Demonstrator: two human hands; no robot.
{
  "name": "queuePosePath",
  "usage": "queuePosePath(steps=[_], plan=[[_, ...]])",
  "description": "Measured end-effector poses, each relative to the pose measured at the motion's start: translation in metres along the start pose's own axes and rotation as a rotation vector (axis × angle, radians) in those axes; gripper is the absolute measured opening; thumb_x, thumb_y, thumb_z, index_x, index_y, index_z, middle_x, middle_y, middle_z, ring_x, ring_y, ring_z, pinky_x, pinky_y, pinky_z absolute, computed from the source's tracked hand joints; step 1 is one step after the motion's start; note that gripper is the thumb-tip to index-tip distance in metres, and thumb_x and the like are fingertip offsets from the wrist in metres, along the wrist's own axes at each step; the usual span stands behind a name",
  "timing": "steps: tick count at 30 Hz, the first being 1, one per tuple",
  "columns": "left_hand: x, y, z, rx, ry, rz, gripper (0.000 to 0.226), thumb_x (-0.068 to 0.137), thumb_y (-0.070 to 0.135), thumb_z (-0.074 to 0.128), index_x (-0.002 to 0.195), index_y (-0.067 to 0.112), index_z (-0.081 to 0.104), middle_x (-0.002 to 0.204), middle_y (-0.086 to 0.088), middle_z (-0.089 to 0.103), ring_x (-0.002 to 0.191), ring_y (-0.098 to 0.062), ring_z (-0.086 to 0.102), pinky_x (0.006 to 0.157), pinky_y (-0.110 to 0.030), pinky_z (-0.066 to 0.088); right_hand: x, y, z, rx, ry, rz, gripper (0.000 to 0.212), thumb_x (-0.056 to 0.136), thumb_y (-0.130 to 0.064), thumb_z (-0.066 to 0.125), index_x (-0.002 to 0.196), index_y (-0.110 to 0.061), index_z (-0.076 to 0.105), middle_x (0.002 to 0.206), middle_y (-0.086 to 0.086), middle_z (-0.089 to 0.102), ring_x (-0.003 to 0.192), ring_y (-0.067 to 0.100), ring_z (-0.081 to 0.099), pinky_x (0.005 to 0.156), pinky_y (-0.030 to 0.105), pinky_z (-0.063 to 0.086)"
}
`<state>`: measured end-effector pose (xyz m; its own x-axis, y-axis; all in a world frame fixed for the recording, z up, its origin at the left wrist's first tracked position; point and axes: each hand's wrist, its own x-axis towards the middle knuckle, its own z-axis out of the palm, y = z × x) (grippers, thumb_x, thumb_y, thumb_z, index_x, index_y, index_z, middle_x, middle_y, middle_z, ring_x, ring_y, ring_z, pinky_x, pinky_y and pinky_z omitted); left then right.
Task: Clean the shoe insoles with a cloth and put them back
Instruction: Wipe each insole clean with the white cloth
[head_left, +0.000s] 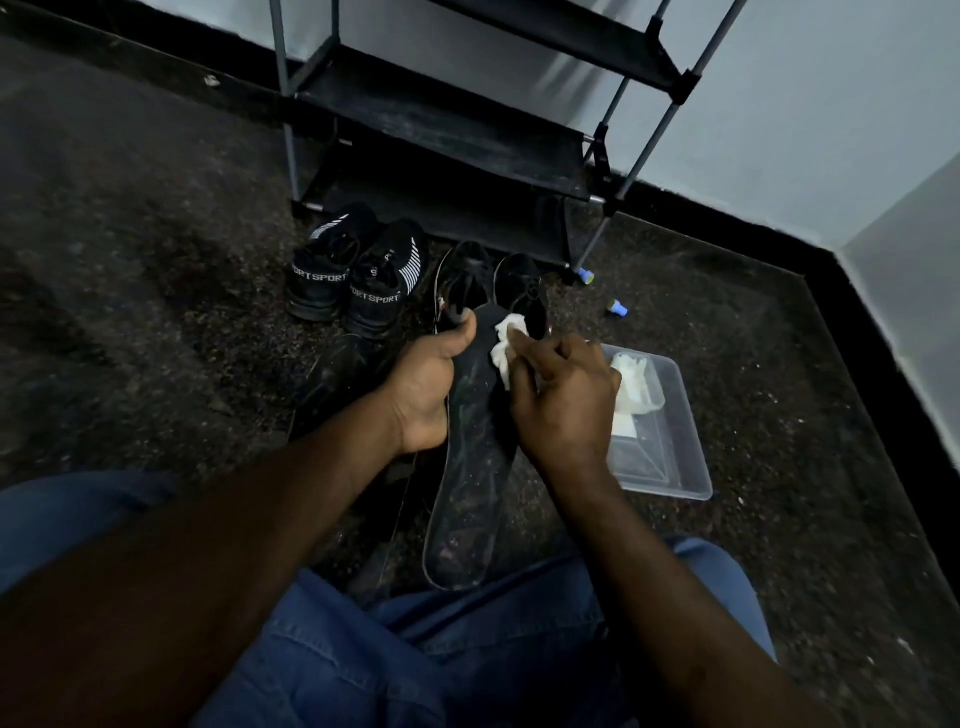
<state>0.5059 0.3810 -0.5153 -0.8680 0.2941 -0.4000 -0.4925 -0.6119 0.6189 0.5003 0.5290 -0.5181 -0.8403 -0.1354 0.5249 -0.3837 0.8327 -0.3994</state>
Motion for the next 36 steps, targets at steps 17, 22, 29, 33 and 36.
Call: queuePosePath(steps=[17,22,29,33,36], plan=[[0.013,-0.015,-0.010,0.041,0.060,0.010,0.058,0.107,0.054,0.038,0.141,0.013,0.062,0.128,-0.013,0.071,0.108,-0.027,0.071,0.092,-0.041,0.058,-0.009,0.037,0.032,0.168,0.006,0.003,0.030,0.093,-0.027,0.062,0.120,-0.031,0.076,0.088,-0.007,0.065,0.084,0.022,0.061,0.076,0.049,0.051],[0.033,-0.025,-0.019,0.073,0.115,-0.012,0.056,0.107,0.054,0.042,0.142,0.015,0.061,0.131,-0.013,0.070,0.109,-0.029,0.072,0.088,-0.043,0.058,-0.017,0.061,0.058,0.308,-0.012,0.055,0.029,0.095,-0.021,0.066,0.122,-0.029,0.076,0.087,-0.003,0.066,0.083,0.021,0.064,0.075,0.047,0.055],[0.069,-0.030,-0.034,0.033,0.159,-0.012,0.061,0.107,0.057,0.037,0.149,0.017,0.053,0.143,-0.014,0.062,0.126,-0.034,0.064,0.091,-0.046,0.057,0.000,0.076,0.088,0.332,-0.041,0.048,0.028,0.094,-0.019,0.068,0.120,-0.024,0.077,0.084,-0.001,0.064,0.079,0.019,0.063,0.073,0.044,0.054],[0.084,-0.026,-0.038,0.002,0.160,0.032,0.059,0.109,0.054,0.030,0.146,0.016,0.056,0.137,-0.014,0.066,0.124,-0.030,0.065,0.094,-0.043,0.057,0.014,0.083,0.105,0.366,-0.081,0.048,0.028,0.094,-0.021,0.067,0.120,-0.026,0.077,0.084,-0.001,0.064,0.078,0.017,0.063,0.073,0.043,0.054],[0.089,-0.021,-0.039,-0.007,0.147,0.062,0.059,0.110,0.051,0.027,0.150,0.016,0.051,0.142,-0.014,0.062,0.124,-0.028,0.064,0.094,-0.041,0.059,0.020,0.084,0.113,0.395,-0.062,0.060,0.028,0.095,-0.023,0.066,0.120,-0.025,0.077,0.084,0.000,0.066,0.077,0.017,0.064,0.073,0.040,0.055]])
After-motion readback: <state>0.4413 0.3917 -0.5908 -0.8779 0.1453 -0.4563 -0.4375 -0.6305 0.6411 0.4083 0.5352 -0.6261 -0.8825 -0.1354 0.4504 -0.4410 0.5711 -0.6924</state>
